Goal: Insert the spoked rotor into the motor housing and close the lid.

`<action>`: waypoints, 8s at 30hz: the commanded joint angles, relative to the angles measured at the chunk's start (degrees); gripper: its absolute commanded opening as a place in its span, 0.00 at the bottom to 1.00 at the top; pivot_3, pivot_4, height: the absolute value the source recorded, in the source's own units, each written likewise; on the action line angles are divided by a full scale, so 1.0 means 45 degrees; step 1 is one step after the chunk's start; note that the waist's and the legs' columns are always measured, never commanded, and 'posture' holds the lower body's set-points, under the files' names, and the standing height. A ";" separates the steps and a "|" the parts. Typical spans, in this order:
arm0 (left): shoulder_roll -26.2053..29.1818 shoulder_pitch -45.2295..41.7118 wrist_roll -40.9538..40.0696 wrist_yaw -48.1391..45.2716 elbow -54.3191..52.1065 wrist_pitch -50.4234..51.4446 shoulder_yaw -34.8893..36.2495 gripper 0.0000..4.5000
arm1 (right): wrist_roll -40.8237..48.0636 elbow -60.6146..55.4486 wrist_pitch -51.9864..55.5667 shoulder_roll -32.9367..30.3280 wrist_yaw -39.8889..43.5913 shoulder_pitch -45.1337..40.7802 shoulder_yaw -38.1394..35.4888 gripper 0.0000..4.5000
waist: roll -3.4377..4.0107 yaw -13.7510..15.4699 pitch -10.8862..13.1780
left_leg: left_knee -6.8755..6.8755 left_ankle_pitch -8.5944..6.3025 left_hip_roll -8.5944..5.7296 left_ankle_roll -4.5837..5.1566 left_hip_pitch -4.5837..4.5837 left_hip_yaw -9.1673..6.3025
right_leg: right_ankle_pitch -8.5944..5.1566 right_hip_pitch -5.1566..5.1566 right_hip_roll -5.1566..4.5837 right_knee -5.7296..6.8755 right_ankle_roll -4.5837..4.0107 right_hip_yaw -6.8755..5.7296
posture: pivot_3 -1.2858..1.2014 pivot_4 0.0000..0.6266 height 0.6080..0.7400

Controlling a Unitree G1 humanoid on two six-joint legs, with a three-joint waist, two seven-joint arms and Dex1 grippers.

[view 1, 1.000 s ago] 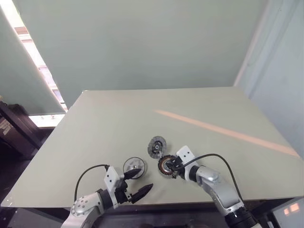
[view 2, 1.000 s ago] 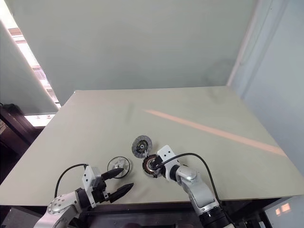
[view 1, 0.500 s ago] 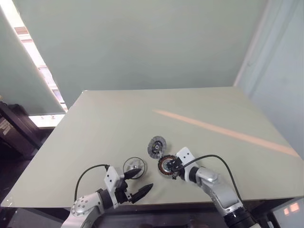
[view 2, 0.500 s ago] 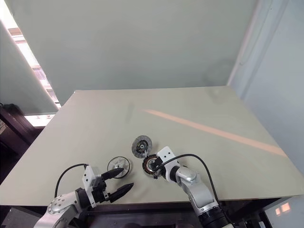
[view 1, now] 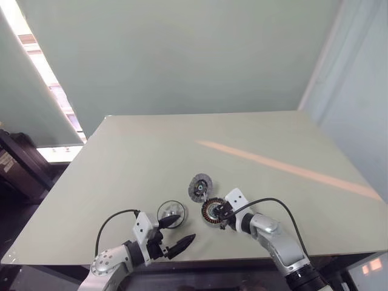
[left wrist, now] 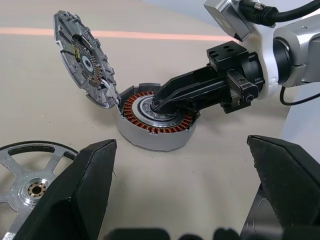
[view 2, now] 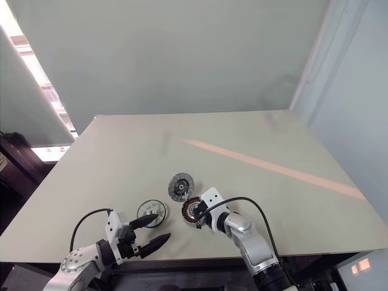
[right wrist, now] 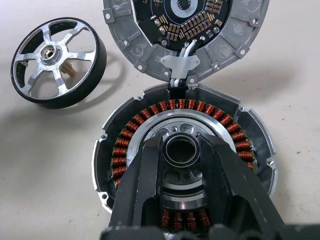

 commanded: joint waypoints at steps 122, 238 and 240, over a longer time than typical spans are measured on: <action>-0.1795 -0.1323 -0.3982 0.5361 0.1157 0.6576 0.3213 1.00 | 0.0834 -0.2341 -0.0144 -0.0510 0.0983 0.0375 -0.0800 0.01 | -0.0026 -0.0002 -0.0009 | -0.0009 -0.0007 -0.0001 0.0002 -0.0001 -0.0017 | 0.0000 -0.0003 0.0001 -0.0009 0.0003 -0.0009 | 0.52 0.00 1.00; -0.6049 -0.4206 -0.7215 0.5172 0.4454 0.8899 0.2676 0.08 | 0.0878 -0.4375 0.0376 -0.2469 0.0059 0.3472 -0.2212 0.00 | -0.0157 0.0063 -0.0069 | 0.0010 -0.0020 -0.0014 -0.0010 -0.0033 -0.0008 | -0.0004 0.0000 -0.0010 -0.0045 0.0015 -0.0009 | 0.52 0.00 1.00; -0.6099 -0.4305 -0.7186 0.5088 0.4613 0.8947 0.2714 0.08 | 0.0874 -0.4362 0.0372 -0.2466 0.0057 0.3459 -0.2212 0.00 | -0.0157 0.0063 -0.0069 | 0.0010 -0.0020 -0.0014 -0.0010 -0.0034 -0.0007 | -0.0004 -0.0001 -0.0010 -0.0044 0.0016 -0.0009 | 0.52 0.00 1.00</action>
